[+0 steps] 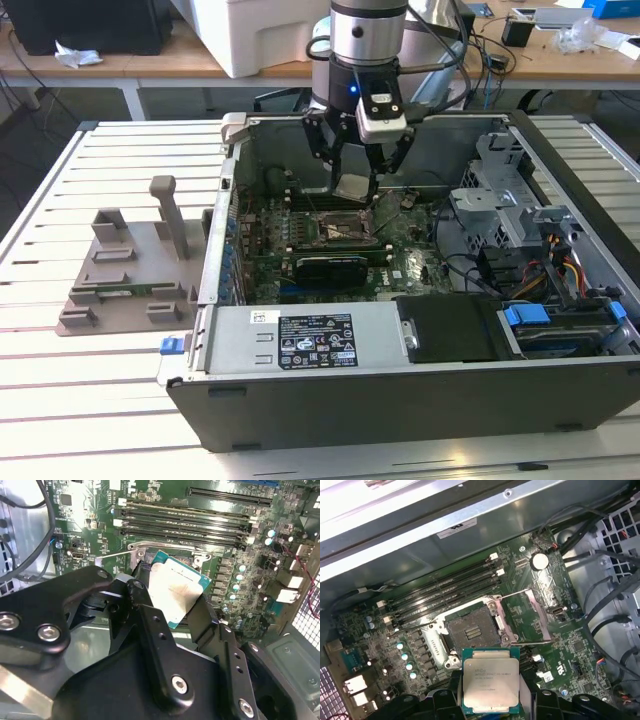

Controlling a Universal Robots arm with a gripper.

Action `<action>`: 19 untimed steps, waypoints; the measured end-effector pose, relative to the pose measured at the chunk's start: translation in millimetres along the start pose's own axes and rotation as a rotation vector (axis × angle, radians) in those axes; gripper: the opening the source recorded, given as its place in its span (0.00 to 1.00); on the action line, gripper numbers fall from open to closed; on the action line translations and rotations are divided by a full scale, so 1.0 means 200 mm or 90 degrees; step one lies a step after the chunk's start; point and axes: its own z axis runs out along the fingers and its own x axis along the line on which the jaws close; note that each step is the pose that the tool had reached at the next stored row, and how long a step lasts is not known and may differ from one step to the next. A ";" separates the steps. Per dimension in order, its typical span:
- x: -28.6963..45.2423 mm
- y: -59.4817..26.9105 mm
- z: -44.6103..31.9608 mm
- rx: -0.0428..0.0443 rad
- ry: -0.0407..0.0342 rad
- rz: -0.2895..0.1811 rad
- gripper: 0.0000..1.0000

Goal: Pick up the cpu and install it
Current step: 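Place the cpu into insertion slot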

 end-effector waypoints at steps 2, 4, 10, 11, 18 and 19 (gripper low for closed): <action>0.000 0.000 0.000 0.0005 0.0002 0.009 0.54; 0.000 0.000 0.000 0.0010 0.0006 0.022 0.54; 0.000 0.000 0.001 0.0020 0.0021 0.059 0.54; 0.000 0.000 0.001 0.0021 0.0022 0.065 0.54; 0.000 0.000 0.002 0.0031 0.0033 0.095 0.54; 0.000 0.000 0.003 0.0032 0.0034 0.098 0.54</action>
